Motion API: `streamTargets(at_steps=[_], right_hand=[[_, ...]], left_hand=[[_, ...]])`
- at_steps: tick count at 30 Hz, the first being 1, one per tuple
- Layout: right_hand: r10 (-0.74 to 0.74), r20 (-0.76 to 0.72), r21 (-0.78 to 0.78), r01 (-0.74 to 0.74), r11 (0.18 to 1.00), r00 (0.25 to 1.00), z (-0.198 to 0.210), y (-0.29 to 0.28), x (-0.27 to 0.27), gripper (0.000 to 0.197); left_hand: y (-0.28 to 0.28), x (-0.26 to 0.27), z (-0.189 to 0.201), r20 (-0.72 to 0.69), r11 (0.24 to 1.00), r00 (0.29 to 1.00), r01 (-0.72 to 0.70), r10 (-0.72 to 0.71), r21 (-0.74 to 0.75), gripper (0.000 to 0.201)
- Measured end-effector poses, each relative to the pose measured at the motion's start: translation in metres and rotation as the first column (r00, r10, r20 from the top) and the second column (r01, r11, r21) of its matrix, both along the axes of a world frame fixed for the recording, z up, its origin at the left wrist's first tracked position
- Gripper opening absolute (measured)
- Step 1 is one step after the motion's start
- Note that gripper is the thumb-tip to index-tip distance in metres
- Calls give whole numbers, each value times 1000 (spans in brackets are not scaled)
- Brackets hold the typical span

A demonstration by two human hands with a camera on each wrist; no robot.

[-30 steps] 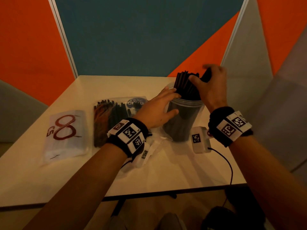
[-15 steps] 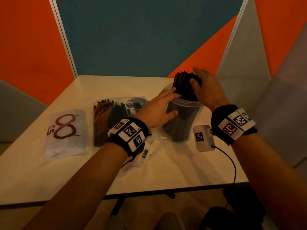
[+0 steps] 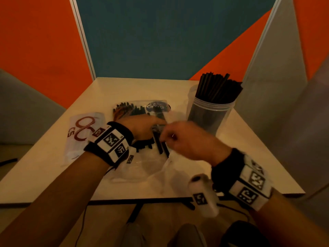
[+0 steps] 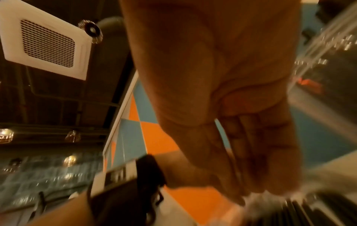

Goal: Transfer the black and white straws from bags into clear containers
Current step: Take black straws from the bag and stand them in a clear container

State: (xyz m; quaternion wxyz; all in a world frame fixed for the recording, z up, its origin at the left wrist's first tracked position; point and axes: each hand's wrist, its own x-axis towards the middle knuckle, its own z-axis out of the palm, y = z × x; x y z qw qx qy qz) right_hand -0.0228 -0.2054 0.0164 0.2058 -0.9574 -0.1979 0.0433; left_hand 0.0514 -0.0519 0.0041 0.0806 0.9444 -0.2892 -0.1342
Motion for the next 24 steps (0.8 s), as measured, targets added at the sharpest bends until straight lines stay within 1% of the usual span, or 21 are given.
streamTargets(at_steps=[1,3,4,6,8,9,11,13,14,15,16,17,18,19,20,21,22,23,24], right_hand=[[36,-69,-96,-43,994,997,-7,10,1,23],[43,-151,-246,-80,966,988,-21,28,8,31],[27,-179,-295,-80,952,984,-29,36,16,36],[-26,-230,-345,-57,937,973,-44,51,34,47],[-124,-259,-352,26,936,958,-54,65,52,54],[-140,-256,-335,48,941,957,-56,70,58,53],[-93,-219,-213,46,976,971,-59,73,62,46],[-56,-223,-101,34,994,973,-56,71,59,41],[-72,-238,-98,50,994,969,-57,73,60,42],[-96,-263,-147,58,987,960,-56,77,60,42],[-153,-288,-280,69,957,945,-53,84,64,42],[-205,-310,-373,80,925,928,-57,85,63,42],[-272,-344,-560,37,828,899,-61,89,68,43],[-306,-316,-777,-60,627,898,-51,95,73,50],[-332,-286,-884,-115,452,899,-47,101,73,56],[-280,-233,-921,-119,370,932,-46,106,77,58],[-331,-156,-923,-18,385,931,-44,110,81,58],[-433,-99,-909,95,405,896,-37,108,75,61],[-516,-78,-886,179,429,853,-38,115,76,61]], left_hand=[[3,-2,3,22,999,1000,-3,4,-43,52],[7,-5,7,35,994,999,-25,28,-105,50],[9,-7,8,35,992,999,-34,39,-125,49],[11,-10,9,26,984,999,-37,42,-172,48],[13,-12,8,9,976,999,-44,47,-213,46],[14,-12,7,5,973,999,-46,49,-227,46],[16,-12,6,7,969,999,-39,42,-246,45],[18,-13,6,5,964,1000,-28,30,-265,44],[19,-13,6,-1,960,1000,-28,29,-277,44],[19,-13,6,-9,957,999,-33,32,-288,45],[20,-13,6,-14,955,999,-34,31,-296,45],[20,-13,6,-15,953,999,-32,29,-302,45],[21,-13,5,-14,951,1000,-30,27,-309,45],[22,-13,5,-12,949,1000,-29,27,-315,45],[23,-13,4,-12,947,1000,-30,27,-320,45],[24,-13,4,-16,945,999,-32,28,-325,45],[25,-13,4,-16,944,999,-32,28,-330,45],[26,-13,4,-15,943,999,-32,28,-330,44],[27,-14,4,-9,944,1000,-27,25,-330,44]])
